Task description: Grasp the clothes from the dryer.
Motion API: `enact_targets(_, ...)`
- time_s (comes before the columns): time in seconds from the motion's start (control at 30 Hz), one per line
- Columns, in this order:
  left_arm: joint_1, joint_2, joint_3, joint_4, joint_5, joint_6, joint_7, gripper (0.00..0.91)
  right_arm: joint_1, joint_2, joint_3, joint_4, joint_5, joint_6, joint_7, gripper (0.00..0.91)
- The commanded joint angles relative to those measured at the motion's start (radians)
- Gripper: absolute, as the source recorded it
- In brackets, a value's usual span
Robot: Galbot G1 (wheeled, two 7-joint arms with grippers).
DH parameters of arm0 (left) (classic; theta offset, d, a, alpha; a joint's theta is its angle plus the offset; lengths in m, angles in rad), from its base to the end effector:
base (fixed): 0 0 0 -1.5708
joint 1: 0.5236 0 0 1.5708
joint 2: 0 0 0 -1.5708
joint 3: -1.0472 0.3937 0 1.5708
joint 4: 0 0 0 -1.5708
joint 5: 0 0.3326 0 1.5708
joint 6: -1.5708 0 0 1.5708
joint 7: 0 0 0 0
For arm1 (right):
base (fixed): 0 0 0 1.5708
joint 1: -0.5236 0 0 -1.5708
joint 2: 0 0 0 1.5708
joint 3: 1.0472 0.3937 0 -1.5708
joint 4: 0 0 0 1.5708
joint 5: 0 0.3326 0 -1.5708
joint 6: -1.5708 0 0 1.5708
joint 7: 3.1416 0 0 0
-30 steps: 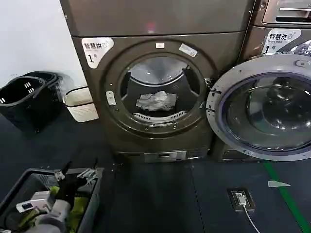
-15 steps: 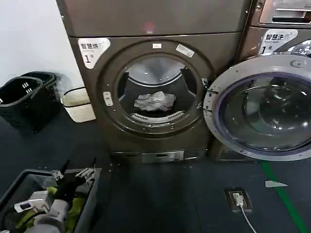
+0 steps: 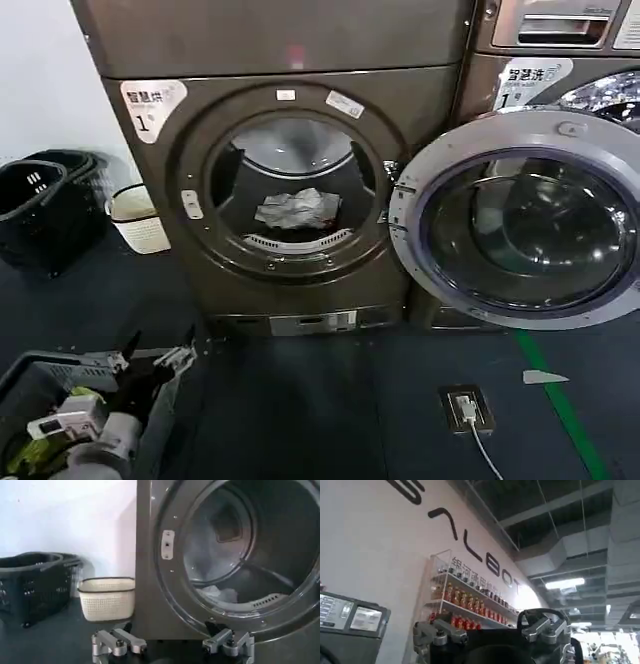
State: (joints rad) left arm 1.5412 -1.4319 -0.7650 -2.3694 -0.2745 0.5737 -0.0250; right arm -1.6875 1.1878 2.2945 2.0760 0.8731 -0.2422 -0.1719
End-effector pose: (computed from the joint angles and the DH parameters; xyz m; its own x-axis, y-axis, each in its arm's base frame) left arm 0.1290 0.0765 -0.2356 -0.9671 -0.0780 0.2420 -0.0852 0.9962 -0.0196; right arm -0.1117 -0.3515 -0.0531 -0.5384 0.6574 -0.5272 0.8027 0.5905 -0.0835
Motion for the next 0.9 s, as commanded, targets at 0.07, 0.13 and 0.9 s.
enact_targets(0.07, 0.002, -0.001, -0.003, -0.002, -0.001, 0.000, -0.001, 0.907, 0.002, 0.002, -0.005, 0.003, -0.002, -0.001, -0.001, 0.907)
enact_targets(0.13, 0.003, -0.001, -0.002, -0.004, -0.001, 0.001, -0.001, 0.907, 0.004, 0.005, -0.010, 0.006, -0.002, -0.002, -0.002, 0.907)
enact_targets(0.9, -0.001, -0.011, 0.001, -0.004, -0.001, 0.003, 0.002, 0.907, 0.008, 0.003, -0.023, 0.009, 0.002, 0.043, -0.030, 0.907)
